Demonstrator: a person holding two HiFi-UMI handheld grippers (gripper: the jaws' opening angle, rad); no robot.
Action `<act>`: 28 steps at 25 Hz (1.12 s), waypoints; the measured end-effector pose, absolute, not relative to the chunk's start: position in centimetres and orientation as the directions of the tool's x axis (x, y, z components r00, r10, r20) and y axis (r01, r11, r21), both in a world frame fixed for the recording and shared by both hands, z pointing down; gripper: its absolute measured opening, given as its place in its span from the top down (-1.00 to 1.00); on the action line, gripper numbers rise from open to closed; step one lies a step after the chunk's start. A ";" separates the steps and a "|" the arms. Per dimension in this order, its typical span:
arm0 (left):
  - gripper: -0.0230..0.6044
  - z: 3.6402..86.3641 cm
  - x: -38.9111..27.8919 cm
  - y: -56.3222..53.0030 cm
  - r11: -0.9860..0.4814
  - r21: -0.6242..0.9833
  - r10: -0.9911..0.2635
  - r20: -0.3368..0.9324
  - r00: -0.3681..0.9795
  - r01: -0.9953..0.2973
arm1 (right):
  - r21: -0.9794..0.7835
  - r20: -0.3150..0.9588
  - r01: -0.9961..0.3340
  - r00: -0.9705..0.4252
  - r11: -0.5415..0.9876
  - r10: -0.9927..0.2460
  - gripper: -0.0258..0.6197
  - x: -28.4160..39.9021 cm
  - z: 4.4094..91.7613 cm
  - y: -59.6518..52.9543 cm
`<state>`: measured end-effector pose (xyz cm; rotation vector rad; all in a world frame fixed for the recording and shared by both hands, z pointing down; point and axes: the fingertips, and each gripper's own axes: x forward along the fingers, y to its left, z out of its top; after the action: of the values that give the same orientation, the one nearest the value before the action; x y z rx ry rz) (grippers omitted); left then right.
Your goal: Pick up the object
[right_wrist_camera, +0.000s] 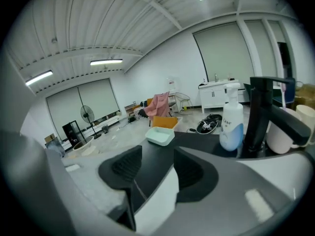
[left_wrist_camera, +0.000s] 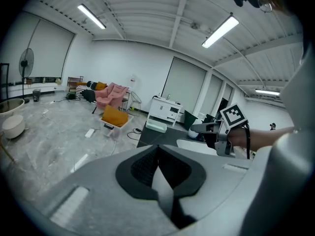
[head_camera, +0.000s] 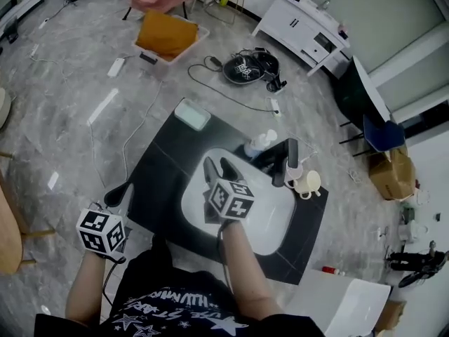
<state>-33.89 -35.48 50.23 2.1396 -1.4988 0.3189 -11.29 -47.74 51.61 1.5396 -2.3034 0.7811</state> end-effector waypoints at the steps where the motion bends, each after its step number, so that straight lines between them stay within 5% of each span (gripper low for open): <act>1: 0.90 50.4 -34.1 -36.4 -0.273 0.270 -0.805 0.461 0.372 -0.924 | -0.290 0.504 -0.918 -0.387 0.271 -0.772 0.27 -11.4 52.0 -48.6; 28: 0.90 55.1 -38.3 -44.5 -0.265 0.331 -0.766 0.498 0.406 -0.906 | -0.196 0.688 -0.979 -0.183 0.063 -0.703 0.44 -14.1 60.5 -63.5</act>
<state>-38.26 -44.50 55.10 2.0966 -1.4171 0.3193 -14.10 -63.47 60.53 1.6735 -1.9359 0.9009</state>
